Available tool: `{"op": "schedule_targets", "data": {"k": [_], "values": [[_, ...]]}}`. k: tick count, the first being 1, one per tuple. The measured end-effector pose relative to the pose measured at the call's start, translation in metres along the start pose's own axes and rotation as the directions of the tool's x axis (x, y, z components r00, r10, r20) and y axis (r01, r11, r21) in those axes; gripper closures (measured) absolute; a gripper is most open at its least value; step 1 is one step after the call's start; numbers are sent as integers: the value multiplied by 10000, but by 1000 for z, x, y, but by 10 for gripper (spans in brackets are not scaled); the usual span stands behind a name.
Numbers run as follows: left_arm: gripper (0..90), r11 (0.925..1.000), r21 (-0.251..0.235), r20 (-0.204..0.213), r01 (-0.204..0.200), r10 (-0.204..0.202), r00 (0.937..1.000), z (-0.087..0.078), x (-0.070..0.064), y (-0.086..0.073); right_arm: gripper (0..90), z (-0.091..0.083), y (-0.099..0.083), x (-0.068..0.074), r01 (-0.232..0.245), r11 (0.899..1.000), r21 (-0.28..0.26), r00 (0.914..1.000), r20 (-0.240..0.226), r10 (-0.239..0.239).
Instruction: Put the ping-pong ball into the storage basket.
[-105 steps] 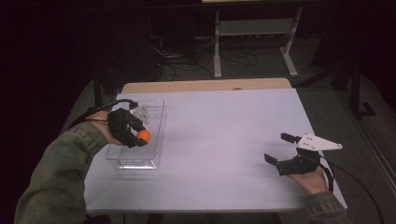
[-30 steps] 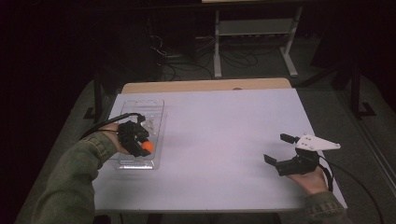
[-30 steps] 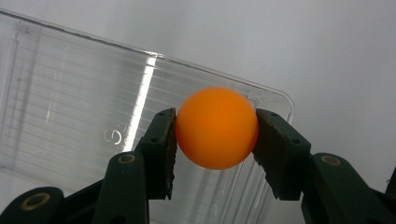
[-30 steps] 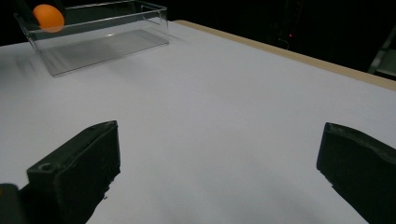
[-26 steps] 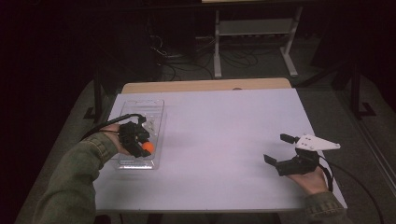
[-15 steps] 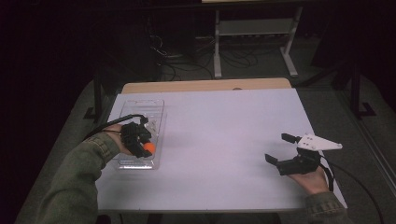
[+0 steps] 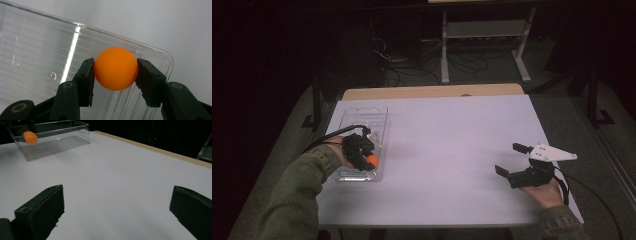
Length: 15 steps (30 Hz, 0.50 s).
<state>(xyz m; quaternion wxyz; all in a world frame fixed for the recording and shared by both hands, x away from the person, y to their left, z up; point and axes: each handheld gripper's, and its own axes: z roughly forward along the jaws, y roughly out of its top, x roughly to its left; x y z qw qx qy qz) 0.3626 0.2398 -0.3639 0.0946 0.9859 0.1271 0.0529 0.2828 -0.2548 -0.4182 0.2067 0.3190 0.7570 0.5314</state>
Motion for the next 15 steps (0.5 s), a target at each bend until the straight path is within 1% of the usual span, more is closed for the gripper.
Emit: {"op": "schedule_targets", "data": {"k": [4, 8, 15], "values": [[503, 9999, -111, 72, 77, -76, 9999, 4, 1, -2, 0, 1, 0, 0, 18, 10000, 65, 10000, -16, -18], [502, 9999, -91, 146, 58, -57, 9999, 8, 0, -1, 0, 1, 0, 0, 15, 10000, 78, 10000, -1, -15], [502, 9999, -108, 98, 81, -80, 9999, 10, 0, 0, 0, 1, 0, 0, 23, 10000, 91, 10000, 6, -24]]}}
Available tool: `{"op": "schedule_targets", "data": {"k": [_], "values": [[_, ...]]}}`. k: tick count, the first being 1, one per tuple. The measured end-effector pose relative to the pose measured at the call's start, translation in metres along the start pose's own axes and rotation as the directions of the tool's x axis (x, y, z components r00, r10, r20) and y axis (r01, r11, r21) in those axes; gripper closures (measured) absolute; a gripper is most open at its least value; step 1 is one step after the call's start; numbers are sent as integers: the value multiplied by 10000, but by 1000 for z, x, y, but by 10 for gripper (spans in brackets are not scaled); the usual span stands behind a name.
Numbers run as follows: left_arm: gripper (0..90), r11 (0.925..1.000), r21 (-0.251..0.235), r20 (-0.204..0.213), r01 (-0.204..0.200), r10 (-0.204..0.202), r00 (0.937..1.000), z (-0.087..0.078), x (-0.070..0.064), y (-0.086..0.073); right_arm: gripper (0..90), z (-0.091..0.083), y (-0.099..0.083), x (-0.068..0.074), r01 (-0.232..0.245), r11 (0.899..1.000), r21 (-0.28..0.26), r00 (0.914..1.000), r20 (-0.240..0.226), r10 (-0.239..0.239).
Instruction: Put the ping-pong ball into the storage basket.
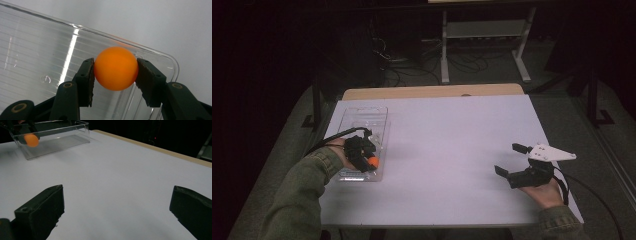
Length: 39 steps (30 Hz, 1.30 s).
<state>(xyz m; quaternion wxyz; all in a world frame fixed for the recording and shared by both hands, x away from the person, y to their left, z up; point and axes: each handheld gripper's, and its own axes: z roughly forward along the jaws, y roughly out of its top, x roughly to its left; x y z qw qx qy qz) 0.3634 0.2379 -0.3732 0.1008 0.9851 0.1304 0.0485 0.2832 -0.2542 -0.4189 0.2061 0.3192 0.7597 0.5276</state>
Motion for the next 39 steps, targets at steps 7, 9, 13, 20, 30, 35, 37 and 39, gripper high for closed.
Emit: {"op": "schedule_targets", "data": {"k": [7, 9, 13, 20, 30, 35, 37, 39], "values": [[498, 9999, 93, -154, 88, -87, 9998, 0, 1, 0, 0, 0, 0, 0, -12, 10000, 37, 10000, 15, 12], [490, 9999, 79, -257, 131, -129, 9996, -1, 1, -1, 0, 0, 0, 0, -20, 10000, 47, 10000, 12, 20], [459, 9998, 88, -384, 180, -176, 9991, -3, 1, -2, 0, 0, 0, 0, -16, 10000, 35, 10000, 13, 16], [391, 9992, -70, -703, 405, -409, 9967, -7, 1, -4, 0, 0, 0, 1, -10, 10000, 55, 10000, 15, 10], [301, 9964, -402, -918, 749, -783, 9927, -14, 4, -6, 0, 1, 0, 1, -22, 10000, 93, 10000, -9, 22], [223, 9942, -645, -938, 861, -920, 9913, -18, 4, -5, 0, 1, 0, 1, -29, 9999, 111, 10000, -13, 30], [181, 9928, -778, -954, 915, -988, 9905, -20, 4, -6, 0, 1, 0, 1, -26, 9999, 118, 10000, -7, 26], [157, 9919, -844, -977, 949, -1031, 9899, -22, 4, -6, 0, 1, 0, 1, -22, 9999, 108, 10000, -2, 22]]}}
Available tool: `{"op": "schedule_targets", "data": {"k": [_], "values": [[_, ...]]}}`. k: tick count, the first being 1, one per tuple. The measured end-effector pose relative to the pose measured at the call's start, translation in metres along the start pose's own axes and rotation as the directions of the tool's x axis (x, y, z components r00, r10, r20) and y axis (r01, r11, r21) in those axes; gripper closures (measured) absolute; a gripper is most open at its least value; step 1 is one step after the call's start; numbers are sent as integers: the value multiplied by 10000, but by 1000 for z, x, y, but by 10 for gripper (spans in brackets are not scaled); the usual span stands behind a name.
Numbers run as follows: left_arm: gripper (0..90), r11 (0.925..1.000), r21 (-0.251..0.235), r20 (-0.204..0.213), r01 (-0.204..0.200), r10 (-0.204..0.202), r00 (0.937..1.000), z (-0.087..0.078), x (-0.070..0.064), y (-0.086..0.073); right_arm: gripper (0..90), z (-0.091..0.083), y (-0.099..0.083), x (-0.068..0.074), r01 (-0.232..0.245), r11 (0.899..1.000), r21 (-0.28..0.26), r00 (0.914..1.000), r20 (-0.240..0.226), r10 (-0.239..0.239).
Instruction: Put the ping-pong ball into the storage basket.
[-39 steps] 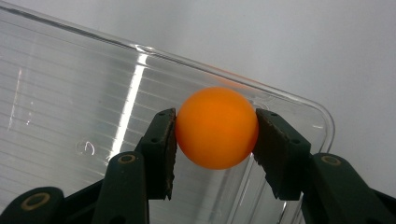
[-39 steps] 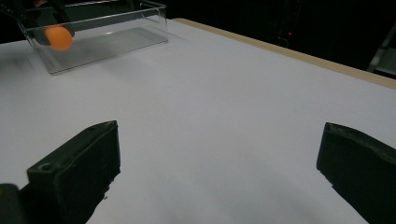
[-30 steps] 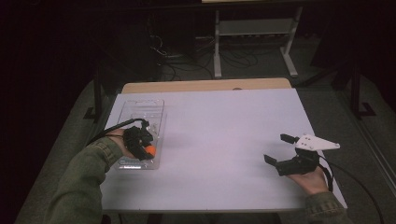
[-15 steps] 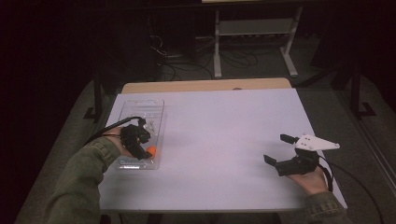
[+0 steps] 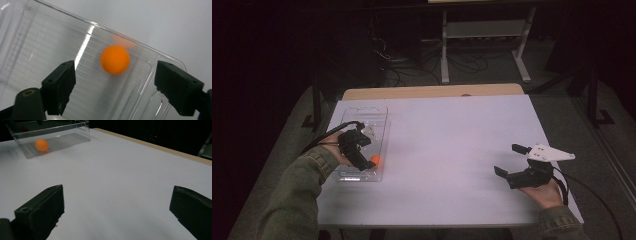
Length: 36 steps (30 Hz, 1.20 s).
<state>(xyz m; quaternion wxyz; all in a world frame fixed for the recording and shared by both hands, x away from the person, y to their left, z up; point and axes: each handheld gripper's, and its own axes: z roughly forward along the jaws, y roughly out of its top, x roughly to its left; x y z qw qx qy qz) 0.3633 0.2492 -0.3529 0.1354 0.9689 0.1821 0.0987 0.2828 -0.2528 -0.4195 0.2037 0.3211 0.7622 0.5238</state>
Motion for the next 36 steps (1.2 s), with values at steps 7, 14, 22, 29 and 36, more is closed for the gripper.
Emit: {"op": "schedule_targets", "data": {"k": [7, 14, 22, 29, 36], "values": [[67, 9991, -329, -435, 254, -268, 9987, -6, 1, 0, 0, -1, 0, 0, 1, 10000, 42, 10000, 29, -1], [0, 9963, -755, -333, 414, -440, 9985, -11, 2, -1, 0, -2, 0, 0, 11, 10000, 10, 10000, 63, -11], [0, 9907, -1264, -248, 504, -540, 9982, -19, 1, -2, 0, -3, 0, 1, -18, 10000, 1, 9999, 100, 18], [0, 9866, -1550, -328, 498, -556, 9979, -25, -1, -3, 0, -3, 0, 1, -20, 10000, -61, 10000, 91, 20], [0, 9788, -1973, -355, 541, -623, 9974, -31, -4, -3, 0, -5, 1, 0, -44, 9999, -127, 9999, 101, 45]]}}
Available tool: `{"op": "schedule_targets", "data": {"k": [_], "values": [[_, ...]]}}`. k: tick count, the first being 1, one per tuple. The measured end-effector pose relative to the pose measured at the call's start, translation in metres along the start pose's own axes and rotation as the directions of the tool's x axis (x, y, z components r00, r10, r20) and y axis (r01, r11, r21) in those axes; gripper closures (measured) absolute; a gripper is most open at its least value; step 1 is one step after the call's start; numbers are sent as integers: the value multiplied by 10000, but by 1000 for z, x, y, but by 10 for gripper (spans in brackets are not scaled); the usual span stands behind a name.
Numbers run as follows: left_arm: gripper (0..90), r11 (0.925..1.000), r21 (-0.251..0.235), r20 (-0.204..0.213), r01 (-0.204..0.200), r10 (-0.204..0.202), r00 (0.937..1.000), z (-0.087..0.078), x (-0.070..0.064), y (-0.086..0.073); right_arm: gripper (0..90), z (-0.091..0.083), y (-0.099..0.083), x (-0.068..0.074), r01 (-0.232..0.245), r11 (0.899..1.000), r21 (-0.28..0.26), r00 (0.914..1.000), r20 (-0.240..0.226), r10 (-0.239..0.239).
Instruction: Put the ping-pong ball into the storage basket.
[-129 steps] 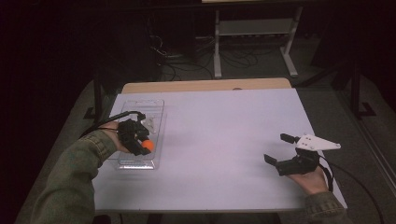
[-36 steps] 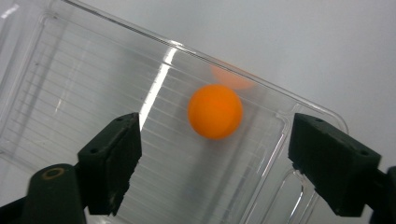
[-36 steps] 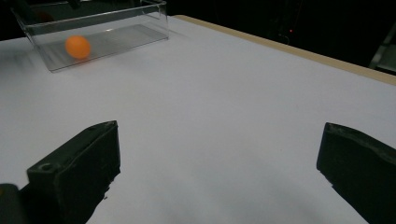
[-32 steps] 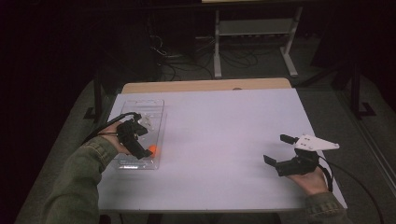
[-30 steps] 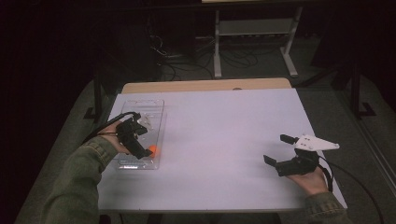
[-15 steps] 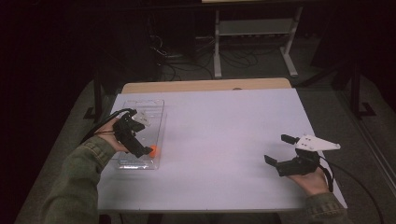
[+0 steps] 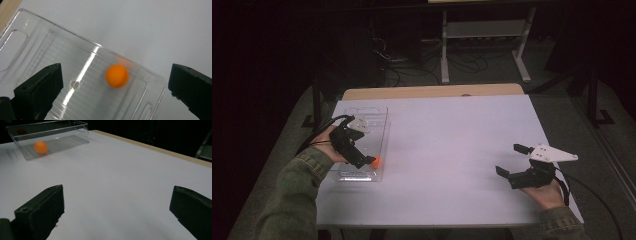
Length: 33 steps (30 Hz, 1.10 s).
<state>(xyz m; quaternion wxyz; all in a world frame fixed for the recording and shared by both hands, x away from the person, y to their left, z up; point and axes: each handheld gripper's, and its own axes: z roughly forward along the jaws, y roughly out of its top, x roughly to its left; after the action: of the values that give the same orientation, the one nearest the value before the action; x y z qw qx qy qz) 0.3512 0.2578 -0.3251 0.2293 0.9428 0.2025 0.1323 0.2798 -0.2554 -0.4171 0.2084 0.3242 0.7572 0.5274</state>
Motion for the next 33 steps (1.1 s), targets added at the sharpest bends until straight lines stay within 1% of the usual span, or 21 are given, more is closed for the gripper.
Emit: {"op": "schedule_targets", "data": {"k": [4, 6, 9, 14, 17, 20, 22, 23, 24, 29, 31, 33], "values": [[0, 9999, -162, -58, -28, 27, 10000, -2, -2, 0, 0, 0, 0, 0, -18, 10000, -20, 10000, 4, 18], [0, 9992, -391, -86, 99, -103, 9999, -3, -2, -1, 0, 0, 0, 0, -23, 10000, -16, 10000, 0, 23], [0, 9984, -516, -89, 220, -225, 9997, -4, -2, -4, 0, -1, 0, 0, -31, 10000, -12, 10000, -6, 31], [0, 9981, -600, -200, 144, -157, 9997, -4, -6, -6, 0, 0, 0, 0, -27, 10000, 20, 10000, 11, 27], [0, 9973, -729, -246, 120, -138, 9996, -5, -9, -6, 0, 0, 0, 0, -35, 10000, 16, 10000, 10, 35], [0, 9957, -913, -260, 167, -192, 9995, -7, -10, -7, 0, -1, 0, 0, -44, 10000, 10, 10000, 23, 44], [0, 9947, -1001, -357, 238, -275, 9990, -8, -11, -8, 0, -1, 0, 0, 10, 10000, -3, 10000, 67, -10], [0, 9937, -1074, -365, 330, -371, 9986, -8, -11, -9, 0, -1, 0, 0, 39, 10000, 0, 10000, 90, -39], [0, 9929, -1140, -319, 335, -373, 9988, -8, -11, -10, 0, -1, 0, 0, 48, 10000, -23, 9999, 93, -48], [0, 9913, -1251, -419, 419, -474, 9980, -7, -12, -13, 0, -2, 0, 0, 31, 10000, -56, 9999, 115, -30], [0, 9875, -1478, -425, 544, -613, 9972, -9, -12, -16, 0, -2, 0, 0, 30, 10000, -50, 9999, 111, -29], [0, 9866, -1527, -421, 583, -655, 9970, -9, -13, -18, 0, -2, 0, 0, 25, 10000, -38, 9999, 114, -24]]}}
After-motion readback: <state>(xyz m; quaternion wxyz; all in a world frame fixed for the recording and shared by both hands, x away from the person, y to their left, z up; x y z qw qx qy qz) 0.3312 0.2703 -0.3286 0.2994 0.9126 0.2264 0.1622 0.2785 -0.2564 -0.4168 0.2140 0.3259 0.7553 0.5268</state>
